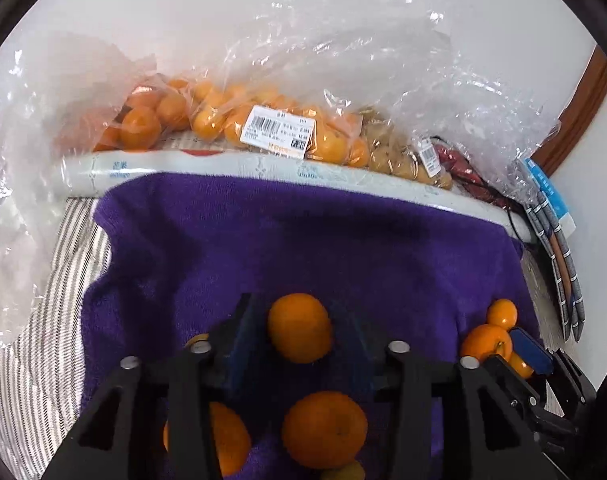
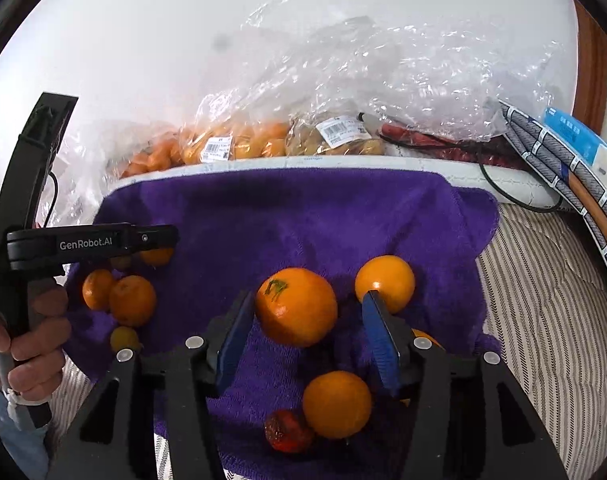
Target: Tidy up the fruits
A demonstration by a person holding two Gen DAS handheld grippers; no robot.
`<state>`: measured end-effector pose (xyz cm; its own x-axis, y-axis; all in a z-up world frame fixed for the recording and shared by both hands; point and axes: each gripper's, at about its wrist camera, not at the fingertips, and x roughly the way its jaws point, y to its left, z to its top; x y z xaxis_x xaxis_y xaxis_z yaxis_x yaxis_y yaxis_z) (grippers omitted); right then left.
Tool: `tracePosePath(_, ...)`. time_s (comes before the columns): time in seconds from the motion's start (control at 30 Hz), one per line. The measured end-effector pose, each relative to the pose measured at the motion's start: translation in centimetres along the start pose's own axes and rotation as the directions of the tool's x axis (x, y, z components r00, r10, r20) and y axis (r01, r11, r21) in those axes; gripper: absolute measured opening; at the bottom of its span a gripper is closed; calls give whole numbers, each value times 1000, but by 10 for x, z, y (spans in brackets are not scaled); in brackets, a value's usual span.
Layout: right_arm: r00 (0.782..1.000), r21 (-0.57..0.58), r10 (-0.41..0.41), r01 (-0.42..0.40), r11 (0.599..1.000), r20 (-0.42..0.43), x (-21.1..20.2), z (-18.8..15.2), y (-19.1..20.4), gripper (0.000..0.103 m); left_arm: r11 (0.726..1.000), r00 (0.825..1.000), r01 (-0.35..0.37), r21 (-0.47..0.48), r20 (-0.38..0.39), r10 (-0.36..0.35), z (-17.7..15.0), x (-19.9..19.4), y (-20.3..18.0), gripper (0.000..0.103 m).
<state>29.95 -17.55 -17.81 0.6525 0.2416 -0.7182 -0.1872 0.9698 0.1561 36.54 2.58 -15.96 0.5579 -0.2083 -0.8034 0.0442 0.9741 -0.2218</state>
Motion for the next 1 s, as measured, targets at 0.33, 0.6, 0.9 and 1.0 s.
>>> tracePosePath(0.33, 999, 92, -13, 16, 996, -31, -29, 18, -14, 56, 1000, 1000, 3, -5, 28, -3, 4, -25, 2, 49)
tracePosePath(0.6, 994, 125, -89, 96, 988, -58, -75, 13, -7, 56, 998, 997, -49, 40, 56, 46, -13, -66, -11, 55)
tracePosePath(0.9, 989, 78, -149, 150, 986, -16, -153, -11, 22, 67, 981, 982, -150, 122, 129, 135, -74, -146, -36, 58)
tracePosePath(1.0, 990, 84, -139, 137, 987, 23, -181, -26, 28, 87, 981, 981, -142, 132, 150, 122, -94, -179, -43, 59)
